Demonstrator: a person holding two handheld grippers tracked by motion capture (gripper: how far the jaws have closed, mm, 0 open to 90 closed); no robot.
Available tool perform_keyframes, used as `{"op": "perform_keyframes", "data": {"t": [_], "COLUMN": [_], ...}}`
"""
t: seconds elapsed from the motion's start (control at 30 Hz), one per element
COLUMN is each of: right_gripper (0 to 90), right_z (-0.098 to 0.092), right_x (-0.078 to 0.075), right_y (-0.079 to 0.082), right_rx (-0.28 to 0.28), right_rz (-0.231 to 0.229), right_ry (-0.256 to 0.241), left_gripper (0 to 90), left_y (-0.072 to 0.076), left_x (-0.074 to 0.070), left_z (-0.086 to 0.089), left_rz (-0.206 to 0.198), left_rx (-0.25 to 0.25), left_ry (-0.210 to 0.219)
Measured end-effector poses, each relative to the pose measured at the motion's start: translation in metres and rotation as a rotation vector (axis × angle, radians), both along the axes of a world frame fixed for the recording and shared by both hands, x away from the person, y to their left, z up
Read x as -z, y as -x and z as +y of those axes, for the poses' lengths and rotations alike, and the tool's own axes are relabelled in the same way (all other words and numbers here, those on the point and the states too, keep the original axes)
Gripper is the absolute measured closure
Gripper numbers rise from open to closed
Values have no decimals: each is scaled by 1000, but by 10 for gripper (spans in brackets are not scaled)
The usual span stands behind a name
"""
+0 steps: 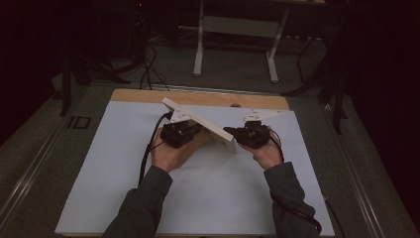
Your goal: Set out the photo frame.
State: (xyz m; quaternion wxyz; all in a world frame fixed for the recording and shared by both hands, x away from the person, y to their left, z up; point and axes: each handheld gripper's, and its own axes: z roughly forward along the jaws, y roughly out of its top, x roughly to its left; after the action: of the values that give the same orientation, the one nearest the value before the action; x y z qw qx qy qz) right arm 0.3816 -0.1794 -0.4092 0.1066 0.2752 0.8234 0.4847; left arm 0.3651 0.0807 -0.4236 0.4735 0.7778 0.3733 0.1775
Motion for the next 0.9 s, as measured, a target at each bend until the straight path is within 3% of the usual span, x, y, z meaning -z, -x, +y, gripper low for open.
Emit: {"op": "perform_keyframes", "data": {"t": [0.9], "right_gripper": [898], "right_z": [9], "right_x": [-2], "right_y": [9], "right_rx": [-45], "right_rz": [-17], "right_ry": [17], "left_gripper": [900], "left_y": [-5], "left_x": [-2], "left_z": [-2], "left_rz": [0], "left_rx": [-4], "left_ry": [-9]}}
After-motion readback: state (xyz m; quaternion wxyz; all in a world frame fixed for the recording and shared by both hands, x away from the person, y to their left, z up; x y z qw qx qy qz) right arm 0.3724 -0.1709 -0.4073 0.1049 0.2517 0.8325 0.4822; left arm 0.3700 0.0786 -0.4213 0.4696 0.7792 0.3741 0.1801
